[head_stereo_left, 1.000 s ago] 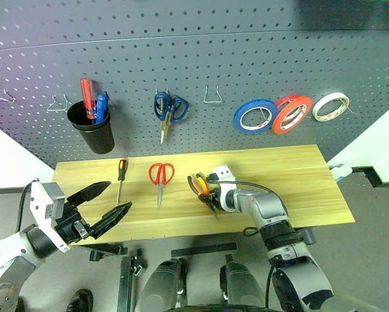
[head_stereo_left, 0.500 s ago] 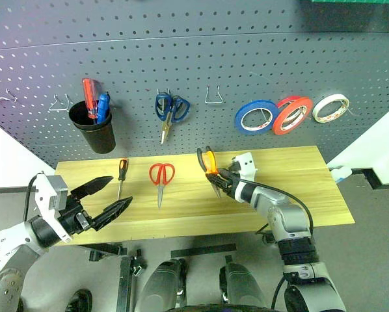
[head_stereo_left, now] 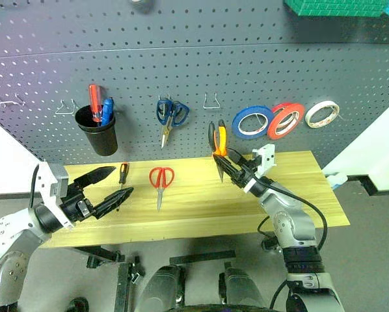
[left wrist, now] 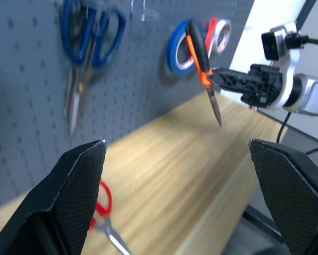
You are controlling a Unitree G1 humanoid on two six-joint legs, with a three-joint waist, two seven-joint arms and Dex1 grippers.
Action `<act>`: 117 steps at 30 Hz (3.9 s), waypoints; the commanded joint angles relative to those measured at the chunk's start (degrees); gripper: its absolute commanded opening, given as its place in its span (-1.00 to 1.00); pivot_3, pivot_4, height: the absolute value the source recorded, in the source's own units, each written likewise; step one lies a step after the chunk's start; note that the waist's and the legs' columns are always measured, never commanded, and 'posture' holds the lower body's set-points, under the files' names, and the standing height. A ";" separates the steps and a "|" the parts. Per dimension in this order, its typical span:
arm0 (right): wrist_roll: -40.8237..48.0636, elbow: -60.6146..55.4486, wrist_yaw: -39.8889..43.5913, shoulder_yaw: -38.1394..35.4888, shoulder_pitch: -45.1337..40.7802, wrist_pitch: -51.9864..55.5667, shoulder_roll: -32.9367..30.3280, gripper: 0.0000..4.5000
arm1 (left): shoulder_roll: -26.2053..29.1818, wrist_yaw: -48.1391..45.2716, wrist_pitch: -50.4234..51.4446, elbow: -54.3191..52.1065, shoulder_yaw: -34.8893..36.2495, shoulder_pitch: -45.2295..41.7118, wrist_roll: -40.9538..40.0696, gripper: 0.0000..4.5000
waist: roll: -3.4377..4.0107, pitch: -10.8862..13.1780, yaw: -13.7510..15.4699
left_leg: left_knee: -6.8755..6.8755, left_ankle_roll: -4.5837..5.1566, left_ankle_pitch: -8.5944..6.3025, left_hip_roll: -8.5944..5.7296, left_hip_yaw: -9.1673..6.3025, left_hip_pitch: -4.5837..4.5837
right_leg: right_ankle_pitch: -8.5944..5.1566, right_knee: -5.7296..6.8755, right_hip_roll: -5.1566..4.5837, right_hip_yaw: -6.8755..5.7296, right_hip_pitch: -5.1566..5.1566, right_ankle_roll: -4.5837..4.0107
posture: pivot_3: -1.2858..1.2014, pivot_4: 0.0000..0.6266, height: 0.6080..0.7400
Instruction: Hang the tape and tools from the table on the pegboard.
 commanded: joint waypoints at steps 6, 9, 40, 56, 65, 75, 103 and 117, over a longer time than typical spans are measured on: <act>0.90 -0.07 -0.55 -0.76 -7.02 -5.65 0.09 -0.10 | -0.39 1.04 0.63 0.60 0.72 -4.93 -3.73 1.00 | 0.02 -1.18 -1.18 | 0.11 -0.08 0.06 0.02 -0.01 0.04 | 0.01 0.23 0.02 0.01 -0.01 -0.02 | 0.03 -1.00 0.74; 0.97 1.73 -1.97 -1.15 -10.35 -6.50 0.90 -0.10 | -0.67 1.55 -0.26 1.31 0.53 -5.99 -3.20 1.00 | 0.00 -1.39 -1.39 | 0.12 -0.09 0.08 0.04 -0.01 0.09 | 0.02 0.31 0.05 0.04 -0.01 -0.04 | 0.03 -1.00 0.74; -3.95 45.97 -10.20 -5.27 -43.29 -33.69 9.17 -0.10 | -2.55 2.93 -2.18 -0.58 0.76 -2.68 -2.82 1.00 | -0.02 -1.70 -1.12 | 0.86 -0.23 0.16 0.38 0.01 0.10 | 0.20 1.13 0.46 0.07 -0.09 -0.36 | 0.11 -1.00 0.74; -5.49 58.36 -13.33 -8.35 -49.93 -40.25 8.64 -0.10 | -2.35 7.66 1.13 -7.94 1.19 0.84 -5.54 1.00 | 0.02 -1.68 -0.82 | 0.83 -0.25 0.17 0.40 0.00 0.10 | 0.20 1.14 0.48 0.07 -0.10 -0.38 | 0.15 -0.92 0.74; -9.44 62.15 -18.97 -7.49 -51.05 -44.52 8.30 -0.10 | -0.49 12.31 5.61 -12.55 2.62 0.77 -9.39 1.00 | 0.09 -1.63 -0.70 | 0.82 -0.25 0.17 0.40 -0.01 0.10 | 0.19 1.14 0.48 0.08 -0.10 -0.39 | 0.17 -0.87 0.74; -12.03 64.60 -23.32 -7.47 -52.60 -46.58 9.72 -0.10 | 1.07 12.31 6.57 -13.15 4.96 3.59 -11.78 1.00 | 0.22 -1.52 -0.36 | 0.77 -0.24 0.16 0.41 -0.01 0.11 | 0.17 1.13 0.49 0.09 -0.10 -0.43 | 0.19 -0.80 0.74; -14.66 67.87 -25.48 -8.08 -53.97 -47.39 8.43 -0.10 | 1.97 4.68 5.14 -11.69 10.33 12.55 -12.12 1.00 | 0.77 0.80 0.63 | 0.68 0.07 -0.02 0.44 -0.05 0.12 | 0.10 1.01 0.46 0.07 -0.07 -0.56 | 0.21 -0.62 0.74; -12.45 67.15 -21.19 -9.35 -55.02 -46.48 8.32 -0.10 | 0.95 3.07 3.49 -9.63 8.36 11.62 -9.92 1.00 | 0.77 0.91 0.61 | 0.63 0.07 -0.02 0.45 -0.05 0.12 | 0.09 0.97 0.45 0.06 -0.08 -0.57 | 0.20 -0.65 0.74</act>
